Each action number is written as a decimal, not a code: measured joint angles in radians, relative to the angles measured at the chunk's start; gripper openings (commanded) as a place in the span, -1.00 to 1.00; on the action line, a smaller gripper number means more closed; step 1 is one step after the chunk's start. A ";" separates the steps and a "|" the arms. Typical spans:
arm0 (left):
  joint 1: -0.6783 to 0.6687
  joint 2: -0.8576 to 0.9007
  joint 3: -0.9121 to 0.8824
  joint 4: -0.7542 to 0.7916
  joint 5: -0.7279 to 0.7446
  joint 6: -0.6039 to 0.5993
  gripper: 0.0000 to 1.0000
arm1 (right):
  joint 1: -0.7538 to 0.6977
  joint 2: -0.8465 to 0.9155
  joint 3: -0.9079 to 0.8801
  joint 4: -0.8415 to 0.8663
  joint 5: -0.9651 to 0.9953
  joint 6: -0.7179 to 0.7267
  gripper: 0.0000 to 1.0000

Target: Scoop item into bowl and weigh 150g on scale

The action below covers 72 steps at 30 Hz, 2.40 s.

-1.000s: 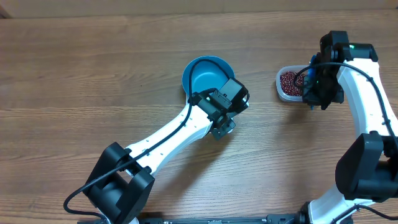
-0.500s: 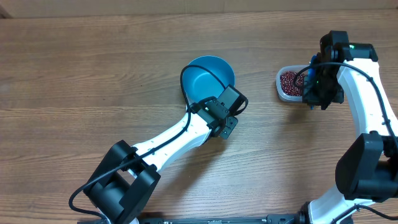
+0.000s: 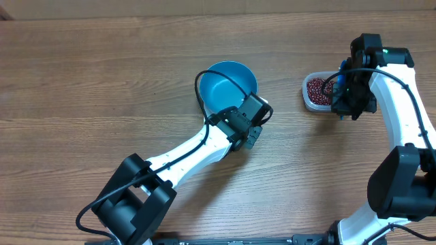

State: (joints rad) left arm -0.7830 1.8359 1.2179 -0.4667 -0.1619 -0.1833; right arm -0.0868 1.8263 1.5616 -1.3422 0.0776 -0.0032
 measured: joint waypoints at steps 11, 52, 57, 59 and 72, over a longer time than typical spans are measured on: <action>-0.018 0.069 0.000 0.079 -0.011 0.269 -0.91 | 0.000 0.000 0.000 0.000 0.000 0.000 -0.93; -0.022 0.116 0.013 -0.069 -0.175 0.444 -0.92 | 0.000 0.000 0.000 -0.001 0.000 -0.001 -0.93; -0.022 0.116 0.013 -0.071 -0.172 0.445 -0.92 | 0.000 0.000 0.000 0.000 0.000 0.000 -0.93; -0.021 0.116 0.013 -0.071 -0.165 0.448 -0.92 | 0.000 0.000 0.000 -0.001 0.000 0.000 -0.93; -0.020 0.115 0.019 -0.093 -0.137 0.449 -0.92 | 0.000 0.000 0.000 0.000 -0.001 0.000 -0.93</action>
State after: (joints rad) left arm -0.8028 1.9507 1.2369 -0.5598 -0.2985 0.2661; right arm -0.0872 1.8263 1.5616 -1.3426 0.0769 -0.0036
